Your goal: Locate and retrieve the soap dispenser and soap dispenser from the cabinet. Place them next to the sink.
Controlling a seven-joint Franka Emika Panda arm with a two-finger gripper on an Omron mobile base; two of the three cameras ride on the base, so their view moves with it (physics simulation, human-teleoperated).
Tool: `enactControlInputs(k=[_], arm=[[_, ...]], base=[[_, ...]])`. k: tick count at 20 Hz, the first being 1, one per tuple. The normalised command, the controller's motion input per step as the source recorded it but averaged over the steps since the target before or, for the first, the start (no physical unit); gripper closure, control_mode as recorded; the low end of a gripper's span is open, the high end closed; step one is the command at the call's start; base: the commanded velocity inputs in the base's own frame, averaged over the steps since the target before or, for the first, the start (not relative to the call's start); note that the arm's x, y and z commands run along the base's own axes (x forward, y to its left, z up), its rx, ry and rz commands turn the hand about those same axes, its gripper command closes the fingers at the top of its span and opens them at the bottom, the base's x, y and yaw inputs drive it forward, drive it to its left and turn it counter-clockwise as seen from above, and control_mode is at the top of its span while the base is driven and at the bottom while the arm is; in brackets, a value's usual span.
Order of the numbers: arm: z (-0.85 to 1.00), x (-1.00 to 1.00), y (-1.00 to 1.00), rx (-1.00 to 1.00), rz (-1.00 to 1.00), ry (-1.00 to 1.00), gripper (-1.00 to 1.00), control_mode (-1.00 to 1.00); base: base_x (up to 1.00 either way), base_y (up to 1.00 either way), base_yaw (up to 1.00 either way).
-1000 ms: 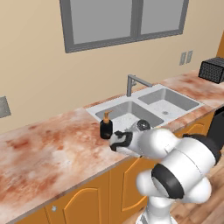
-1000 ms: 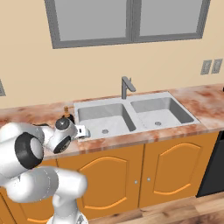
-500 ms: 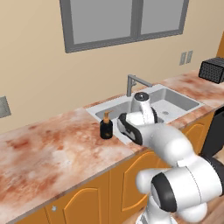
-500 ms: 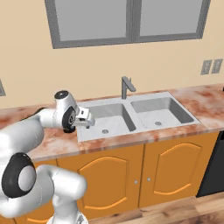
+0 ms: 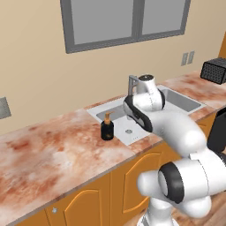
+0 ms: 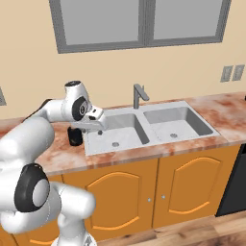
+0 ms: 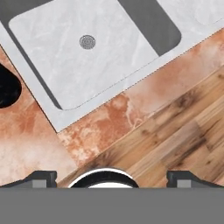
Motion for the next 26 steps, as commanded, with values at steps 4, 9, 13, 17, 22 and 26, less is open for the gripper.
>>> enactControlInputs(k=[4, 9, 13, 17, 22, 26], arm=[[0.00, -0.12, -0.02, 0.00, 0.00, -0.03, -1.00, -1.00], [0.07, -0.85, -0.02, 0.02, 0.01, -0.16, -1.00, -1.00], [0.22, -1.00, 0.00, 0.03, 0.02, -0.30, -1.00, -1.00], [0.28, -0.99, -0.02, 0.04, 0.01, -0.31, -1.00, -1.00], [0.30, -0.60, 0.00, 0.02, 0.02, -0.23, -1.00, -1.00], [0.28, -0.44, 0.00, 0.01, 0.02, -0.16, -1.00, -1.00]], base=[[0.00, 0.00, 0.00], [0.00, 0.00, 0.00], [0.00, 0.00, 0.00], [0.00, 0.00, 0.00], [0.00, 0.00, 0.00], [0.00, 0.00, 0.00]])
